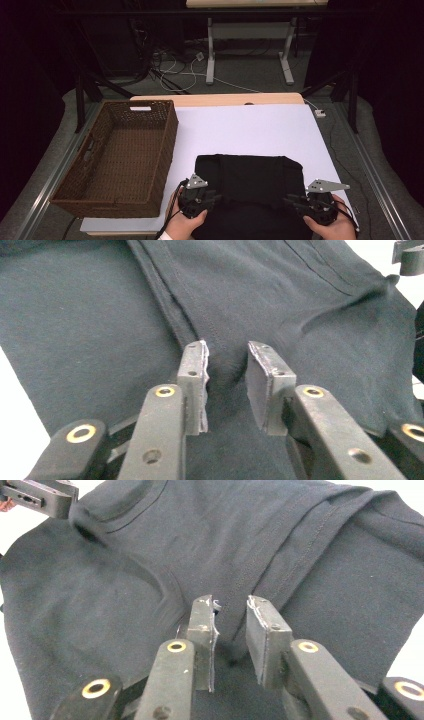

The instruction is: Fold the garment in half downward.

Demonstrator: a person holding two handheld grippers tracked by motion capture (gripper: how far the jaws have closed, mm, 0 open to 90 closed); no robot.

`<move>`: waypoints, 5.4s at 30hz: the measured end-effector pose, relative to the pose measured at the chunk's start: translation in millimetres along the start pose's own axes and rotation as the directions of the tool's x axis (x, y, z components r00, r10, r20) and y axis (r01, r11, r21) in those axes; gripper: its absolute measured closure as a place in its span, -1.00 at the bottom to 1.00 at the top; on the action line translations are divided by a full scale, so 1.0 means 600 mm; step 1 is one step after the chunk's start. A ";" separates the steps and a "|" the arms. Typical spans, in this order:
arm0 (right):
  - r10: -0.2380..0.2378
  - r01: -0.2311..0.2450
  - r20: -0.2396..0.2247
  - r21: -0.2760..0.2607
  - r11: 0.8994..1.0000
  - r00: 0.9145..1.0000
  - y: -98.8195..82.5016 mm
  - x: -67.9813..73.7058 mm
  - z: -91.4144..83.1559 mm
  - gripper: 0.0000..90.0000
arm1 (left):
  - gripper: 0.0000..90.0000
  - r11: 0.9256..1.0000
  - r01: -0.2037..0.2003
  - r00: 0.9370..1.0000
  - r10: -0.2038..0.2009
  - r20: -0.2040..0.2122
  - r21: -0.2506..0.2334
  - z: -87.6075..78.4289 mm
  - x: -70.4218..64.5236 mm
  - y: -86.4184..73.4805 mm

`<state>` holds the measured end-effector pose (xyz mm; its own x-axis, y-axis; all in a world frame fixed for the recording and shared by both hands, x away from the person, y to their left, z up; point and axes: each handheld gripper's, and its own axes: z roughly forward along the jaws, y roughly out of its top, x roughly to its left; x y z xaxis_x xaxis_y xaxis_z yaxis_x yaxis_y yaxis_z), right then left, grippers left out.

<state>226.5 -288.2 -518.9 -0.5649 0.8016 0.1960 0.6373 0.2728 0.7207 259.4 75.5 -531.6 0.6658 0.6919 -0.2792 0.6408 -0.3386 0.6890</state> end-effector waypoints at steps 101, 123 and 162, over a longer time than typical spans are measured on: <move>0.008 0.021 0.299 -0.095 0.995 0.954 0.090 -0.145 0.084 -0.21 | -0.22 0.993 0.111 0.944 -0.120 -0.309 -0.045 0.068 0.172 0.111; 0.042 -0.012 0.303 -0.103 0.995 0.952 0.085 -0.158 0.084 -0.09 | 0.64 0.995 0.095 0.954 -0.093 -0.285 -0.008 0.097 0.179 0.107; 0.071 -0.076 0.289 0.007 0.997 0.955 0.070 -0.189 0.111 0.51 | 0.93 0.993 0.111 0.966 -0.115 -0.233 -0.030 0.074 0.168 0.096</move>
<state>352.2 -332.4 -554.9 -0.3422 0.9385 0.0462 0.6821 0.2143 0.6992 380.3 97.3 -549.6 0.4799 0.8558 -0.1930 0.6990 -0.2401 0.6737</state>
